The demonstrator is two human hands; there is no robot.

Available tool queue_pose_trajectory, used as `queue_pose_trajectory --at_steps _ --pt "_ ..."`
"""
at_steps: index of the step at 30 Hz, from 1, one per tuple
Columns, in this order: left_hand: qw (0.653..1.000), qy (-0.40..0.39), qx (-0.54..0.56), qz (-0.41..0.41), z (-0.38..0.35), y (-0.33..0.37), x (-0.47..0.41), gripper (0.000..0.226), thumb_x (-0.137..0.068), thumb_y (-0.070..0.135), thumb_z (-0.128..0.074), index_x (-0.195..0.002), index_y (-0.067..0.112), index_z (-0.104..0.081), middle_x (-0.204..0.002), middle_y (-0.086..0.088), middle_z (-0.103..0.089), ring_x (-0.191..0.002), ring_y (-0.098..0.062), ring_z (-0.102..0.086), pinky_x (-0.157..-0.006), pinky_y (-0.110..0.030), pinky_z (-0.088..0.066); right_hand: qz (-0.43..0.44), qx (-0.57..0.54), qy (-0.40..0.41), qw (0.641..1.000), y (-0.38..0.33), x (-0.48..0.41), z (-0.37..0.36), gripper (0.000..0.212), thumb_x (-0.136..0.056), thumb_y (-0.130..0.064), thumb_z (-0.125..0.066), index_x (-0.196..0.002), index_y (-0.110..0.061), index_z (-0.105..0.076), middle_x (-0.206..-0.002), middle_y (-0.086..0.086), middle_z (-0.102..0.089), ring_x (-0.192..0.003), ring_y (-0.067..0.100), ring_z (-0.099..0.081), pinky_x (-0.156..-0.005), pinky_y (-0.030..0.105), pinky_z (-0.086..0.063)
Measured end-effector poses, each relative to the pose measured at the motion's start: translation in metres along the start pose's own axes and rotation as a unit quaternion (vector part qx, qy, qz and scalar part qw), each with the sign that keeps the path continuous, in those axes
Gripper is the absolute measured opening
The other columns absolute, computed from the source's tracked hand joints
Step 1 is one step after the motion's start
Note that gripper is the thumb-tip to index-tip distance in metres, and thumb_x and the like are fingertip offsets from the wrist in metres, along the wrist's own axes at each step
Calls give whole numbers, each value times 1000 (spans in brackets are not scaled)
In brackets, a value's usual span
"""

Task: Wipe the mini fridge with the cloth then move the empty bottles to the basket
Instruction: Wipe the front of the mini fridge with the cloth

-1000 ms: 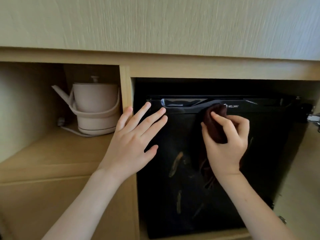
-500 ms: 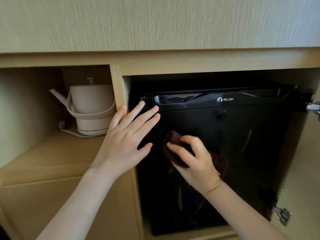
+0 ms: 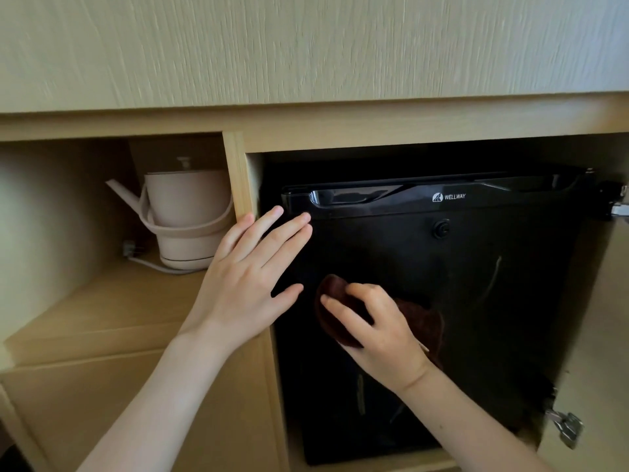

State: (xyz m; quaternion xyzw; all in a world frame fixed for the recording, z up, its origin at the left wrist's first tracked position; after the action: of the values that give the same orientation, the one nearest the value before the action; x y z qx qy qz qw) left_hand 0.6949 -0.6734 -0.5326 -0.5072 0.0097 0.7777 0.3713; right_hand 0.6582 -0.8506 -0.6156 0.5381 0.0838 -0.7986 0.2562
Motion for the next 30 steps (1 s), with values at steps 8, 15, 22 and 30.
queue_pose_trajectory --at_steps 8,15,22,30 --pt "1000 -3 8 -4 4 -3 -1 78 -78 28 -76 -148 16 -42 -157 2 -35 -150 -18 -21 -123 -33 -5 -134 -50 159 977 19 -68 33 36 -86 -13 -75 -121 -9 -66 -113 5 -48 -99 19 -55 -88 25 -50" --pt "1000 -9 -3 1 1 -4 2 72 -83 31 -64 -149 15 -40 -158 3 -34 -150 -16 -20 -123 -34 -7 12 -24 16 999 -17 -16 -13 35 -83 -10 -78 -115 2 -71 -104 25 -63 -90 34 -61 -80 41 -53" --pt "1000 -24 4 4 8 -4 1 79 -77 19 -77 -148 14 -42 -157 3 -35 -150 -16 -20 -123 -33 -6 -64 -47 14 997 -2 -23 10 40 -79 -5 -80 -117 -1 -71 -104 21 -58 -94 32 -61 -82 36 -53" --pt "1000 -27 -3 6 3 -4 4 84 -79 15 -74 -152 15 -33 -160 1 -31 -151 -17 -19 -124 -36 -8 -79 -55 100 990 -14 -60 -4 35 -85 -9 -74 -119 0 -70 -104 20 -55 -94 28 -53 -85 33 -49"
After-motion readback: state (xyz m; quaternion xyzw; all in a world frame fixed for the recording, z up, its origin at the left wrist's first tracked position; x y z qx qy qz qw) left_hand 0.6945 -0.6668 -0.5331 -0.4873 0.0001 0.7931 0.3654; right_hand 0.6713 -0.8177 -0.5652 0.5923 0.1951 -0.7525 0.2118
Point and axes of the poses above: each hand's wrist, its own x-axis away from the middle knuckle, its own z-axis out of the back of the hand, y = z × x, the point moved 4 cm from there along -x, towards the middle knuckle
